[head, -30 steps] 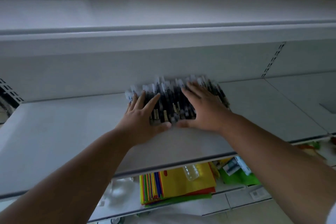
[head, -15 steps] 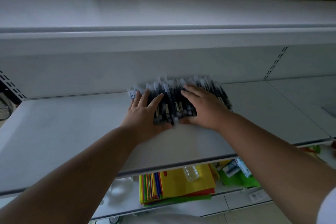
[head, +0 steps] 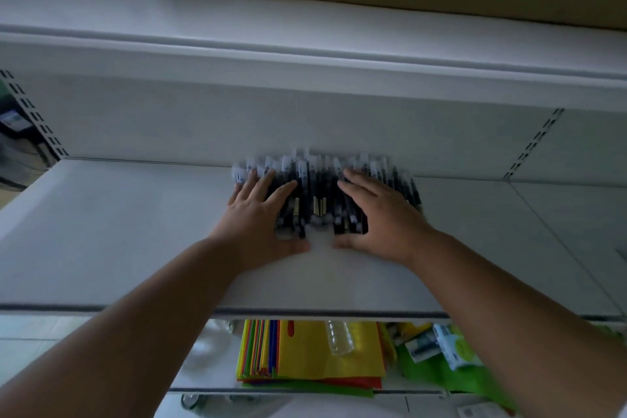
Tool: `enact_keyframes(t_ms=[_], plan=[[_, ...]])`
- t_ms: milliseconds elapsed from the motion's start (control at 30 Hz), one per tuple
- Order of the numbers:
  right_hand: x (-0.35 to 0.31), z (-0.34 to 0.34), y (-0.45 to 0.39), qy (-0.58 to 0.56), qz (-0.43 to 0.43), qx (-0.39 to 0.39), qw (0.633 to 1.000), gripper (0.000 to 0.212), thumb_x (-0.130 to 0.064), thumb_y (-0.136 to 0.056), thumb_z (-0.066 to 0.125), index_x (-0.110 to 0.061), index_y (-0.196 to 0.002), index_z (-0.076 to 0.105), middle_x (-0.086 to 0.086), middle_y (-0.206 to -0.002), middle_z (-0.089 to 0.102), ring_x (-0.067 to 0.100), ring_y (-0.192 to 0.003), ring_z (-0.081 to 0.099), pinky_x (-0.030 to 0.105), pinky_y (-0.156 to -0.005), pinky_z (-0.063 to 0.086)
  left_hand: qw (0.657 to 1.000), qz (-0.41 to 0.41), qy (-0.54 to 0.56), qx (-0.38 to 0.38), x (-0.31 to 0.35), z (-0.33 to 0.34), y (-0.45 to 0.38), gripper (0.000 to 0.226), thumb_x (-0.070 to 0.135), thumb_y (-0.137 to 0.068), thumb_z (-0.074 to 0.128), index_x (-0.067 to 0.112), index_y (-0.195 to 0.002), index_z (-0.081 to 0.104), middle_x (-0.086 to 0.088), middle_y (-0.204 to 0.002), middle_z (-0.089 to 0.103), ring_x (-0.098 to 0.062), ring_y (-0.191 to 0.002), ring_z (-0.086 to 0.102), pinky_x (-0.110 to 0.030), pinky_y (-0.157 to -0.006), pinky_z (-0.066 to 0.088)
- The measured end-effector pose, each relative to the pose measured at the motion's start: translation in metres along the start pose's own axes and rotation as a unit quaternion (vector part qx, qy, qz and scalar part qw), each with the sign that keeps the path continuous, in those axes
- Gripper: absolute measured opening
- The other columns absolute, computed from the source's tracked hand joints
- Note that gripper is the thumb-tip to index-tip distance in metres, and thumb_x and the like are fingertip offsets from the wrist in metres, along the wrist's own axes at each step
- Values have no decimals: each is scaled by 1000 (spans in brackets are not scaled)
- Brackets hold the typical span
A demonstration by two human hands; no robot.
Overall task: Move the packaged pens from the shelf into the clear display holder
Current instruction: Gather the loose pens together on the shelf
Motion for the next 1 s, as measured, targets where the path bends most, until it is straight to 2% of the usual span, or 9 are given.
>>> enact_keyframes(t_ms=[100,200,333,500,600,700,867,1000], plan=[[22,-10,11,-1,18,17,1000,107,-70,-69,68,-19,-154,27,-5,-163,14,9,-149,8,25,-120,6,1000,1,2,7,5,3,1,102,83,-73,50,38,-156,8,-3,-165,4,-32,-151,-10,-46,-120,1],[32,-10,19,-17,34,4,999,108,-72,-67,66,-19,-153,27,-5,-163,14,9,-149,9,27,-121,9,1000,11,9,23,6,3,3,103,87,-67,38,40,-155,10,-3,-165,8,-32,-151,-8,-49,-122,6],[28,-16,24,-48,35,19,998,113,-81,-62,54,-21,-154,25,-8,-163,13,3,-147,8,24,-120,9,999,20,-3,37,12,-2,8,109,93,-64,34,39,-155,5,-3,-165,7,-29,-151,-9,-47,-123,0],[42,-25,35,-50,58,13,997,114,-71,-67,71,-24,-156,18,-14,-162,8,-10,-138,0,15,-113,4,993,87,-12,73,55,-15,11,100,85,-76,37,31,-157,11,-5,-165,10,-23,-152,-4,-41,-122,-2],[60,-21,47,-63,85,1,994,118,-70,-63,74,-24,-156,18,-12,-162,7,-5,-142,3,17,-113,6,986,140,-8,91,87,-11,11,91,73,-84,47,26,-156,18,-5,-164,15,-22,-152,0,-42,-123,2],[70,-11,53,-70,96,-7,993,118,-69,-63,75,-23,-156,20,-10,-163,8,0,-145,5,21,-116,8,983,167,-10,79,107,1,6,86,69,-86,47,24,-155,21,-5,-163,19,-22,-152,3,-43,-124,6],[77,-6,45,-96,95,-6,991,112,-62,-66,77,-19,-155,24,-5,-163,12,-2,-142,7,21,-117,8,983,159,-14,87,112,7,3,80,66,-87,43,21,-152,31,-7,-158,31,-24,-151,14,-42,-123,9],[70,-11,40,-111,69,-20,991,116,-69,-64,72,-19,-155,21,-6,-163,11,4,-147,8,26,-120,11,984,137,-10,110,104,2,6,78,67,-87,41,20,-150,36,-5,-155,36,-24,-149,21,-40,-122,12]])
Point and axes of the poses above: each hand's wrist, its own y-axis away from the middle knuckle, its own z-axis out of the palm, x = y × z, the point moved 9 cm from there along -y, towards the middle knuckle
